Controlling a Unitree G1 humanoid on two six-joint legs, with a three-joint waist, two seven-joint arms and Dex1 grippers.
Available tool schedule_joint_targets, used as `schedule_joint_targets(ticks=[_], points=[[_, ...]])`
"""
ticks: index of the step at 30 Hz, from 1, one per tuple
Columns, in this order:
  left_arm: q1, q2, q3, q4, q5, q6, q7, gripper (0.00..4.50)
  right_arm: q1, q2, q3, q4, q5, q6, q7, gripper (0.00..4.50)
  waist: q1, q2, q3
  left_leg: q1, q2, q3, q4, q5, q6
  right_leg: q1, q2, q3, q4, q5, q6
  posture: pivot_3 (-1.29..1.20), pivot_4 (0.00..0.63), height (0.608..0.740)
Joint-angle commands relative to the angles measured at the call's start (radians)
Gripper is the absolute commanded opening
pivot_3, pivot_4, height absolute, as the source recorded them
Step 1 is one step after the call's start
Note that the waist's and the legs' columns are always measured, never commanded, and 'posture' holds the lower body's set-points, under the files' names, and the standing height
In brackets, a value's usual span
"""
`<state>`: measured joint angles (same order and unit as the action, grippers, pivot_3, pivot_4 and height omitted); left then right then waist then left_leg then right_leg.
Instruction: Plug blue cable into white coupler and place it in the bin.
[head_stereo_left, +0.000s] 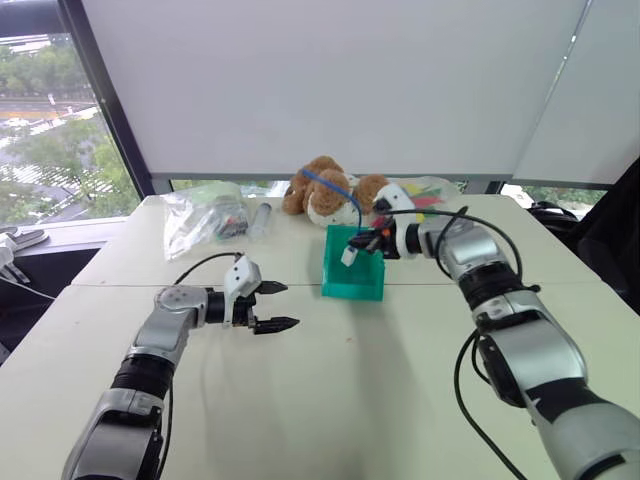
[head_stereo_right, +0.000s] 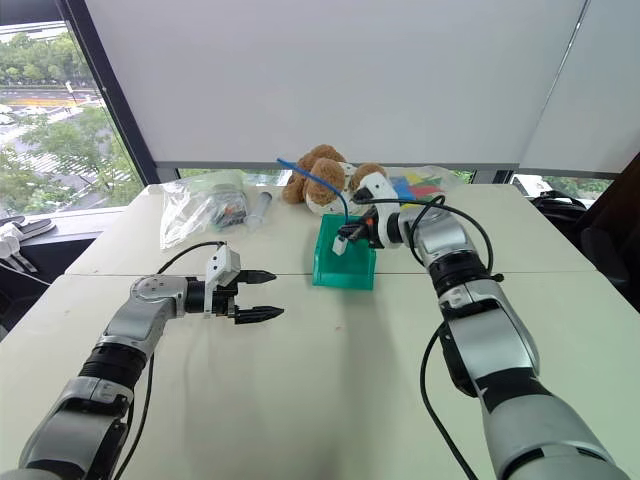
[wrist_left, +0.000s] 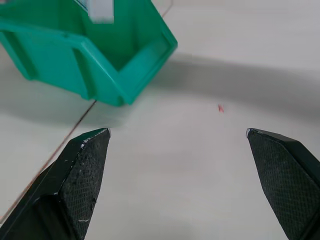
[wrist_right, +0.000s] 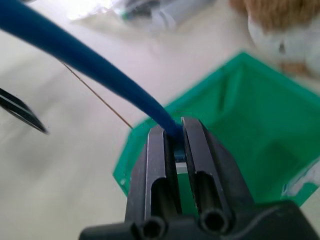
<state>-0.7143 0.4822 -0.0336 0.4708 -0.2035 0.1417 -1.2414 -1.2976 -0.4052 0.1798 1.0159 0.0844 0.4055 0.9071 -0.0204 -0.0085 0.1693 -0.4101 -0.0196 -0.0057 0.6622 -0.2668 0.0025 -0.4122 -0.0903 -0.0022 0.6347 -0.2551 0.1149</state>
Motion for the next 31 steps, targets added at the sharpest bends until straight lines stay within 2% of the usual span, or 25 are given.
schedule_joint_targets(ticks=[1, 2, 5, 7, 11, 12, 15, 17, 20, 23, 26, 29, 31], points=[[0.020, 0.024, 0.038, -0.104, -0.051, 0.065, 0.030, 4.47, -0.079, 0.026, -0.020, 0.161, -0.054, -0.094, -0.070, 0.00, -0.001, 0.000, 0.000, 0.000, 0.000, 0.000, 0.000, 0.000, 0.000, -0.001, 0.000, 0.000, 0.001, 0.000, 0.000, 0.00, 0.150, 0.740], [0.030, 0.029, 0.042, -0.125, -0.057, 0.081, 0.036, 4.47, -0.088, 0.033, -0.024, 0.193, -0.065, -0.109, -0.090, 0.00, -0.001, 0.001, 0.000, 0.000, 0.000, 0.000, 0.000, 0.000, -0.001, -0.001, 0.000, 0.000, 0.001, 0.000, 0.000, 0.00, 0.150, 0.740], [0.058, 0.046, 0.046, -0.173, -0.069, 0.110, 0.054, 4.50, -0.111, 0.046, -0.047, 0.249, -0.078, -0.136, -0.128, 1.19, -0.002, 0.002, 0.001, 0.000, 0.000, 0.000, -0.001, 0.001, -0.002, -0.001, 0.000, 0.000, 0.001, 0.000, 0.000, 0.00, 0.150, 0.740], [0.074, 0.054, 0.051, -0.204, -0.087, 0.136, 0.063, 4.50, -0.131, 0.047, -0.072, 0.264, -0.074, -0.142, -0.143, 2.14, -0.003, 0.003, 0.002, 0.000, 0.000, 0.000, -0.001, 0.001, -0.002, -0.001, 0.000, 0.001, 0.001, 0.000, 0.000, 0.00, 0.150, 0.740], [0.080, 0.058, 0.058, -0.242, -0.121, 0.179, 0.079, 4.50, -0.174, 0.021, -0.118, 0.267, -0.069, -0.154, -0.164, 4.31, -0.001, 0.005, 0.003, 0.000, 0.000, 0.000, -0.001, 0.001, -0.003, -0.001, 0.000, 0.001, 0.001, 0.000, 0.000, 0.00, 0.150, 0.740], [0.079, 0.059, 0.057, -0.247, -0.125, 0.185, 0.082, 4.50, -0.182, 0.012, -0.128, 0.266, -0.069, -0.157, -0.166, 4.46, -0.001, 0.005, 0.003, 0.000, 0.000, 0.000, -0.001, 0.001, -0.003, -0.001, 0.000, 0.001, 0.001, 0.000, 0.000, 0.00, 0.150, 0.740], [0.072, 0.062, 0.053, -0.261, -0.138, 0.202, 0.086, 4.50, -0.226, -0.044, -0.164, 0.231, -0.055, -0.146, -0.123, 4.46, 0.002, 0.005, 0.004, 0.000, 0.000, 0.000, -0.001, 0.001, -0.003, -0.001, -0.001, 0.001, 0.001, 0.000, 0.000, 0.00, 0.150, 0.740], [0.067, 0.068, 0.050, -0.268, -0.145, 0.212, 0.082, 4.50, -0.221, -0.097, -0.162, 0.163, -0.056, -0.131, -0.045, 4.46, 0.004, 0.005, 0.004, 0.000, -0.001, 0.000, -0.001, 0.001, -0.003, -0.001, -0.002, 0.001, 0.000, 0.000, 0.000, 0.00, 0.150, 0.740], [0.065, 0.077, 0.050, -0.280, -0.155, 0.225, 0.079, 4.50, -0.124, -0.174, -0.148, -0.049, -0.043, -0.063, 0.078, 4.46, 0.003, 0.006, 0.004, -0.001, -0.001, 0.000, -0.001, 0.001, -0.003, -0.001, -0.002, 0.001, -0.001, 0.000, 0.000, 0.00, 0.150, 0.740], [0.071, 0.097, 0.055, -0.291, -0.165, 0.235, 0.073, 4.50, 0.216, -0.315, -0.168, -0.622, 0.053, 0.127, 0.196, 4.46, 0.012, 0.004, 0.003, -0.001, 0.000, -0.001, -0.002, 0.001, -0.002, 0.000, -0.001, 0.000, -0.002, 0.000, 0.000, 0.00, 0.150, 0.740], [0.072, 0.119, 0.061, -0.295, -0.174, 0.238, 0.072, 4.50, 0.517, -0.414, -0.247, -1.053, 0.172, 0.260, 0.232, 4.46, 0.012, 0.006, 0.004, -0.001, -0.001, -0.002, -0.002, 0.000, -0.001, 0.001, -0.001, -0.001, -0.003, 0.000, 0.000, 0.00, 0.150, 0.740], [0.069, 0.141, 0.075, -0.299, -0.181, 0.248, 0.074, 4.50, 0.759, -0.459, -0.359, -1.345, 0.273, 0.404, 0.196, 4.46, 0.007, 0.009, 0.007, -0.003, -0.001, -0.001, 0.000, 0.000, -0.001, -0.001, -0.002, 0.000, -0.002, 0.000, 0.000, 0.00, 0.150, 0.740], [0.068, 0.149, 0.084, -0.299, -0.189, 0.254, 0.072, 4.50, 0.843, -0.461, -0.411, -1.447, 0.315, 0.473, 0.149, 4.46, 0.004, 0.009, 0.007, -0.002, 0.000, 0.000, 0.001, 0.000, -0.001, -0.001, -0.002, 0.000, -0.002, 0.000, 0.000, 0.00, 0.150, 0.740]])
